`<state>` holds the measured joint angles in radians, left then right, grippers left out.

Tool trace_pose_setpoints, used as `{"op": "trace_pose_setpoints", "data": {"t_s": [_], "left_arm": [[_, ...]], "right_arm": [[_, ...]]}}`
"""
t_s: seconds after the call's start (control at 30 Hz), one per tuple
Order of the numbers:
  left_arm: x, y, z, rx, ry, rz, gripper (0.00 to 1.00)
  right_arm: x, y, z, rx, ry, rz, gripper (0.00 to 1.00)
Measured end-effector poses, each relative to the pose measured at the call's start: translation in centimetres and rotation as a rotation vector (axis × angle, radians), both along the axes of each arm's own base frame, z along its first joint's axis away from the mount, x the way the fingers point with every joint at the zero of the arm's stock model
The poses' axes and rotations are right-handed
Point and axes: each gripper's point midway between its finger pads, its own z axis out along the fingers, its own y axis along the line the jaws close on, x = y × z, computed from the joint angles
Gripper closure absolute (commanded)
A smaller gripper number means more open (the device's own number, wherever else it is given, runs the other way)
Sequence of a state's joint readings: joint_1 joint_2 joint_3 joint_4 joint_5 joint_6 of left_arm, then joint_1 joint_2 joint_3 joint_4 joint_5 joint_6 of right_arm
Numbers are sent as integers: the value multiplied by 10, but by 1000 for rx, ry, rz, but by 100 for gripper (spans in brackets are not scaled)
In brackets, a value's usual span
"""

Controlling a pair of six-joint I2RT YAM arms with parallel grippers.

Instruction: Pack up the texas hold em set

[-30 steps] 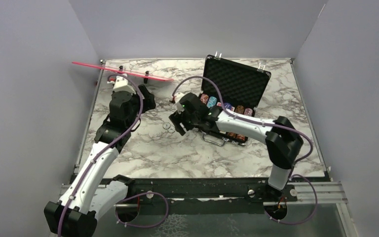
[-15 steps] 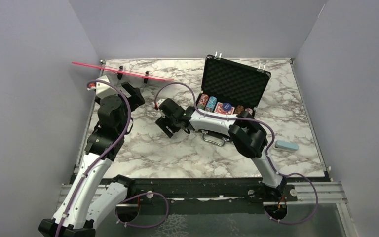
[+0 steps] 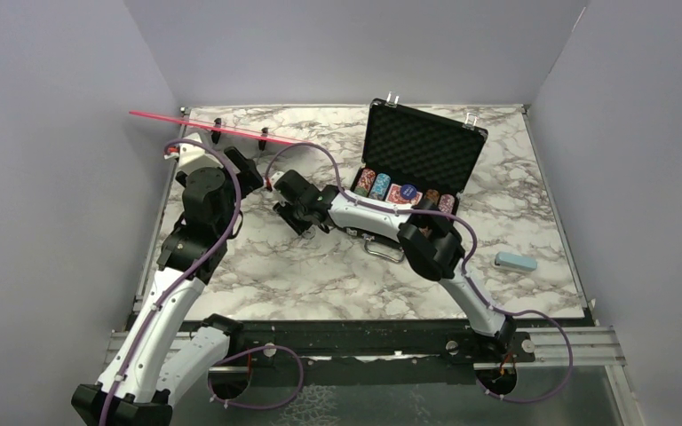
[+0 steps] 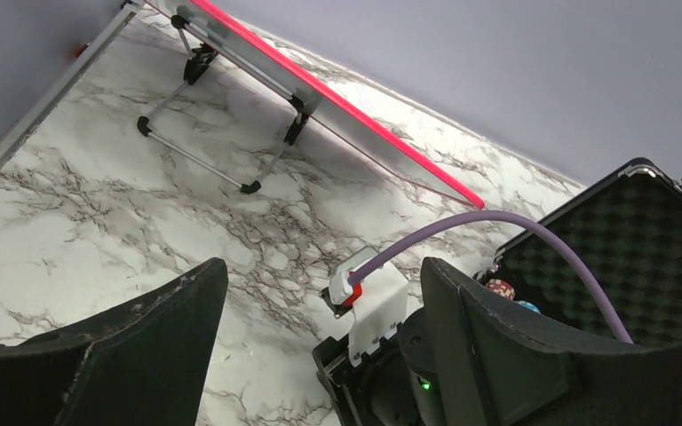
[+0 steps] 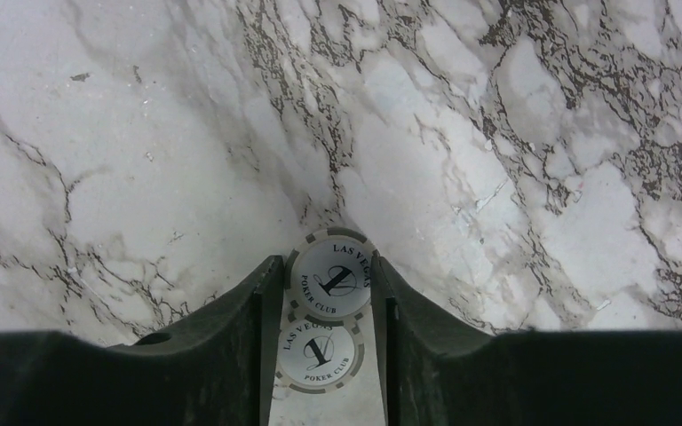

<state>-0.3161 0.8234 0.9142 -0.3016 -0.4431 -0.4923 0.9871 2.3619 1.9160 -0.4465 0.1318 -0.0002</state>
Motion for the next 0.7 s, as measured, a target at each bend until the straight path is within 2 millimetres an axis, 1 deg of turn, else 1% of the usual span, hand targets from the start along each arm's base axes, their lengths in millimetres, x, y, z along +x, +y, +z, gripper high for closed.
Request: {"op": "trace_pose_setpoints", "data": {"t_s": [0.03,0.1,0.27,0.47,0.53,0.63,0.7], "left_arm": [[0,0,0,0,0,0,18],[0,0,0,0,0,0,18],[0,0,0,0,1,0,18],[2,-1,-3,2,8,0,17],[2,-1,-3,3,10,0,18],[2,-1,-4,3,12,-1,18],[2,-1,-4,4,12,-1,17]], "right_arm": [[-1,1,0,3,7,6,64],[-3,2,-1,10,21,17,67],[-9,-1,1,9,46,32,68],[-24,-15,2,-18,94,47,67],[-28,-19,2,-25,109,52,64],[-31,-21,2,-30,124,54,50],[-33,-22,2,-34,129,54,43]]}}
